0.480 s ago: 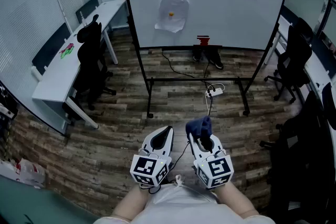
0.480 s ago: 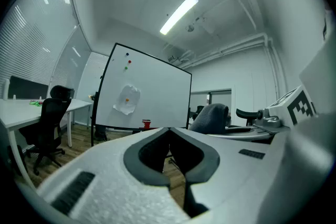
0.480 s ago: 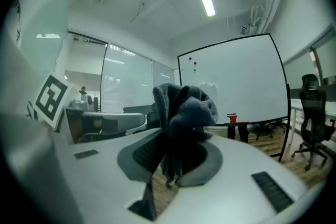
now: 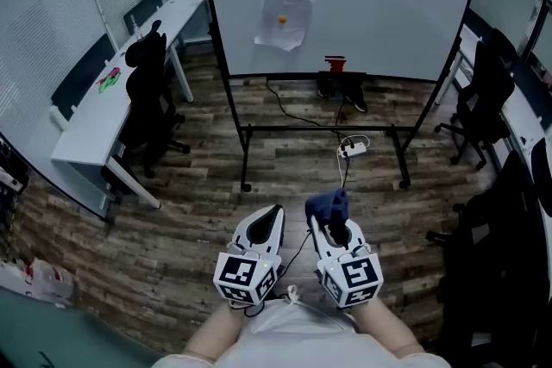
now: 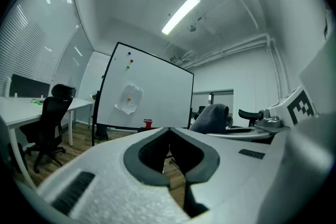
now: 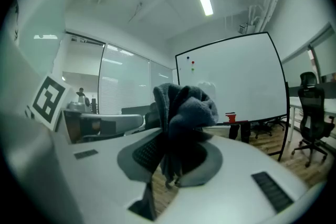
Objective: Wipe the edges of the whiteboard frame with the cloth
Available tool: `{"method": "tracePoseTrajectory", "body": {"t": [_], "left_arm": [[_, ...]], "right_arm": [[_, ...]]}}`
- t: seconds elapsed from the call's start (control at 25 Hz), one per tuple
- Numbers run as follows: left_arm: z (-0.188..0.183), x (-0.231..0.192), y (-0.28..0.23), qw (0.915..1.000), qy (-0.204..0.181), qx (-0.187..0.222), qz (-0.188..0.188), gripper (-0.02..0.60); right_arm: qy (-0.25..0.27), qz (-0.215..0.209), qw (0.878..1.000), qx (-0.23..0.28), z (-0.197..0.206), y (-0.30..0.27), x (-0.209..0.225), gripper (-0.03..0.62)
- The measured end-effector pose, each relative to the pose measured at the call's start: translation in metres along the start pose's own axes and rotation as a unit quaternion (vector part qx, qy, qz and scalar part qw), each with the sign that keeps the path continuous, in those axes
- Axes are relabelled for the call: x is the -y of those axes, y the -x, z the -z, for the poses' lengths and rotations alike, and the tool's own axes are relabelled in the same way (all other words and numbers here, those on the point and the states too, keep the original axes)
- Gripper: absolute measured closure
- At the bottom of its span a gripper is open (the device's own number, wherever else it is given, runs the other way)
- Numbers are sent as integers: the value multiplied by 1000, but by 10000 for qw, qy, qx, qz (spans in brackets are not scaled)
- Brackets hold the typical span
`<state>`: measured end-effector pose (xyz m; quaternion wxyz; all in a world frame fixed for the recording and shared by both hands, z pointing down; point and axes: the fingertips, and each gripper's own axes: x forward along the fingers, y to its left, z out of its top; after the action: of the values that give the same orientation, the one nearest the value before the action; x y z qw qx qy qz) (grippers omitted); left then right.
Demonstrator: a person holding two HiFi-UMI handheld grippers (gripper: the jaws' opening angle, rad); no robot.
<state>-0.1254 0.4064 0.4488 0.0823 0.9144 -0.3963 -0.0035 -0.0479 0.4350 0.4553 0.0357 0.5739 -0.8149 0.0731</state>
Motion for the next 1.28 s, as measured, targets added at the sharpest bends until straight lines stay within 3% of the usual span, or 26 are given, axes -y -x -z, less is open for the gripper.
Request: {"method": "tracePoseTrajectory", "body": {"t": [0.32,0.64,0.92,1.28], "left_arm": [[5,-11,-6,9998,94,-30,-168,563],[10,-58,-31,9996,7,-80,-260,563],[4,-150,-83,9998,132,-70,-143,563],[-28,-315,-167,9992,196,-252,226,563]], "right_arm": [[-229,-17,9997,-101,11,-10,11,528],[-178,-167,9993,-293,23,-66,9,528],[-158,-57,9994,-289,19,-168,10,528],[-212,69,9991,-363,-12,-354,-3,528]]}}
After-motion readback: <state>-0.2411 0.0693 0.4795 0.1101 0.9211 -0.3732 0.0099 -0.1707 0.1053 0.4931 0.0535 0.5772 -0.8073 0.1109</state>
